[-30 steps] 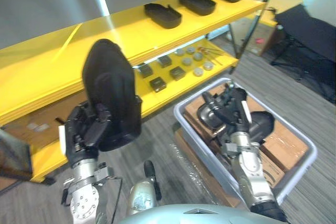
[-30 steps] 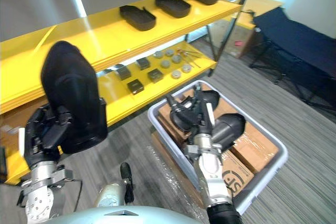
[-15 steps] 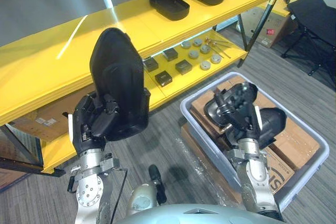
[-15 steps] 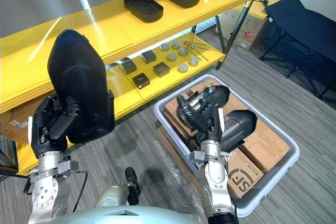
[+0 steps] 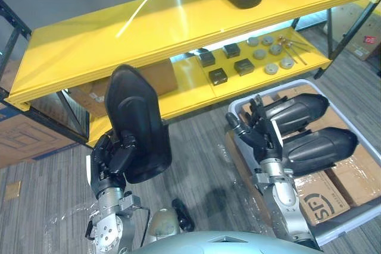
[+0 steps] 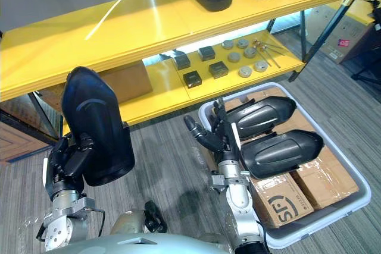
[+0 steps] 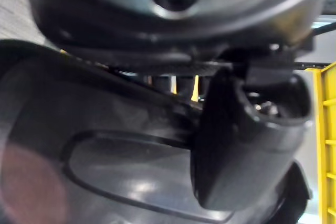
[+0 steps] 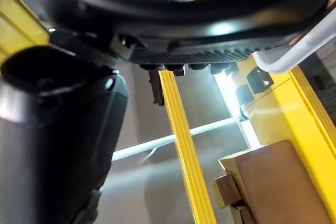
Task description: Walk over and take three plastic housings, then place them on the shelf
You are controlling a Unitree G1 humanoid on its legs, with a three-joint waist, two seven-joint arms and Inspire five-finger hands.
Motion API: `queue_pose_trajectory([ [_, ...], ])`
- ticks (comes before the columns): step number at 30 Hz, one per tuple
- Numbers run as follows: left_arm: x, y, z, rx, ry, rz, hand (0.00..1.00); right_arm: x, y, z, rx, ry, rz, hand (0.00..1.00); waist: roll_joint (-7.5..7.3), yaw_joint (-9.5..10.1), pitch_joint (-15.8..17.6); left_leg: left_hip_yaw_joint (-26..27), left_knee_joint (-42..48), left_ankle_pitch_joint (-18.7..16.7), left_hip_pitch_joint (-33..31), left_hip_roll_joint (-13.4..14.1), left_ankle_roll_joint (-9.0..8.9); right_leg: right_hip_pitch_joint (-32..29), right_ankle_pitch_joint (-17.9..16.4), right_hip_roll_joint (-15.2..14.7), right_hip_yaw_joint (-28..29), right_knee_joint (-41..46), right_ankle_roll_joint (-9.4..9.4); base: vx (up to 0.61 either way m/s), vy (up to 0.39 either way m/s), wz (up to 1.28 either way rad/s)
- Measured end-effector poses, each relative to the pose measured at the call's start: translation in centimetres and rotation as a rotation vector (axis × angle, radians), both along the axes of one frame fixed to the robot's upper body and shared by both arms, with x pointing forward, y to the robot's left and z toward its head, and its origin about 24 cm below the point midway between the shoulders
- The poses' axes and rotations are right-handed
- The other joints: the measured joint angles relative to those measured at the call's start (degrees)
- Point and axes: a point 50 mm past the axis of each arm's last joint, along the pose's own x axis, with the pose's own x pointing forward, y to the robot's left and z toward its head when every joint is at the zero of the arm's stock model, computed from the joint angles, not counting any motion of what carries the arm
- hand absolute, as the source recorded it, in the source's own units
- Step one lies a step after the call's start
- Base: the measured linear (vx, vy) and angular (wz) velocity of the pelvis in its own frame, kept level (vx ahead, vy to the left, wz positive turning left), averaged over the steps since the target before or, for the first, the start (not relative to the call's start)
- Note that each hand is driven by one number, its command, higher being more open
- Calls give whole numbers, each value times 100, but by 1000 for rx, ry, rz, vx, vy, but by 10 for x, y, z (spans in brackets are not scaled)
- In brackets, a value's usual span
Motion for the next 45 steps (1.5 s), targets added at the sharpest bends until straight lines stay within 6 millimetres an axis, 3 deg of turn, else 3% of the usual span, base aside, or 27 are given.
queue_pose_trajectory([
  [3,7,-8,-2,-4,-6,-61,0,-4,2,-4,17,14,-10,100,-166,-9,-74,-53,-100,-3,7,-182,75,54,130,-5,24,-172,56,46,129,25],
  [8,11,-21,-5,-14,-2,-143,0,3,22,2,24,-17,49,100,-151,-15,-98,-15,-764,135,320,-589,188,151,259,-180,40,-180,194,-21,145,6],
  [10,13,-23,-4,-9,-8,-165,0,5,27,3,29,-24,70,100,-147,-6,-103,-24,-820,152,325,-630,216,133,309,-190,44,-191,208,-41,119,3],
  [18,13,-10,-2,16,1,-101,0,5,27,2,-3,-22,86,100,-142,5,-105,-113,-1485,484,384,-921,356,-67,336,-321,82,5,193,-87,82,4],
  [21,16,-5,3,15,-31,-94,0,10,23,4,-29,-34,101,100,-171,9,-105,-202,-1549,439,375,-1117,361,-256,-7,-769,80,727,62,-69,81,20],
  [22,19,-4,6,-1,-54,-104,0,12,21,4,-40,-30,98,100,-193,0,-108,-319,-1535,401,384,-1255,421,-371,-184,-1008,279,1229,-173,-26,44,41],
  [25,26,-7,14,9,-103,-147,0,11,17,-2,-47,-2,69,100,-221,-54,-103,-662,-1558,331,414,-1383,601,-711,-255,-1255,1166,1982,-348,-16,34,64],
  [28,33,-8,21,18,-140,-157,0,14,24,0,-65,-14,90,100,-142,-24,-61,-935,-1791,314,369,-1287,524,-1402,-293,-983,2010,1829,-315,-53,46,39],
  [29,35,-7,22,21,-146,-155,0,17,27,3,-88,-32,106,100,-124,-68,-39,-998,-1942,58,325,-1272,99,-1736,-178,-773,2307,1491,-185,-42,104,42],
  [30,37,-2,26,51,-156,-155,0,17,36,7,-69,-51,113,100,-532,-144,20,-966,-805,-137,131,-1307,480,-1954,-118,-991,2882,984,-74,-42,105,41],
  [31,37,-3,25,53,-156,-156,0,14,34,9,-78,-63,116,100,-447,-135,26,-1131,-440,-376,174,-1045,405,-1961,20,-810,3100,1005,156,-27,84,54],
  [32,42,-3,20,51,-139,-160,0,12,34,8,-73,-58,110,100,-562,-170,126,-1277,-283,-521,207,-1111,187,-1814,189,-722,3562,963,231,-39,-1,91],
  [33,40,-4,13,39,-104,-151,0,6,31,4,-86,-37,112,100,-548,-369,90,-1380,-305,-476,195,-1035,130,-1531,409,-385,3654,529,104,-13,-27,100],
  [36,37,-7,10,5,-89,-133,0,6,20,7,-102,-49,119,100,-461,-300,65,-1376,-337,-420,61,-829,43,-1340,573,-109,3350,-23,135,37,-70,55],
  [39,36,-8,8,-40,-90,-116,0,9,12,10,-87,-59,119,100,-297,-300,45,-1289,-342,-283,21,-666,-3,-1049,960,61,3079,-547,16,75,-47,35],
  [42,37,-12,10,-46,-108,-148,0,11,12,11,-78,-67,122,100,-229,-282,2,-1289,-583,-45,204,-705,72,-877,1082,91,3004,-604,-29,91,-21,15],
  [45,40,-17,15,-44,-139,-200,0,13,14,16,-80,-89,119,100,-224,-296,-24,-1278,-995,170,385,-801,30,-863,1083,94,3001,-611,-27,77,-4,6],
])
